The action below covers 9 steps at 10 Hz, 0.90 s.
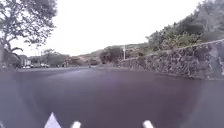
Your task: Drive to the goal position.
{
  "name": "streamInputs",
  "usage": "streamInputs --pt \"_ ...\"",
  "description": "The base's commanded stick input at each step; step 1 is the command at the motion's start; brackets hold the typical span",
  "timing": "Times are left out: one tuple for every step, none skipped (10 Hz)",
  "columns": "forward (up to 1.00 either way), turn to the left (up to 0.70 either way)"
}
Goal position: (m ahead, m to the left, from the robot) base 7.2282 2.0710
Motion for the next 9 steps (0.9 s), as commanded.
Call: streamInputs --pt "0.70 0.00" --pt "0.70 0.00" --pt "0.70 0.00" --pt "0.70 0.00" --pt "0.70 0.00" --pt "0.70 0.00" --pt "0.70 0.00" --pt "0.70 0.00" --pt "0.70 0.00"
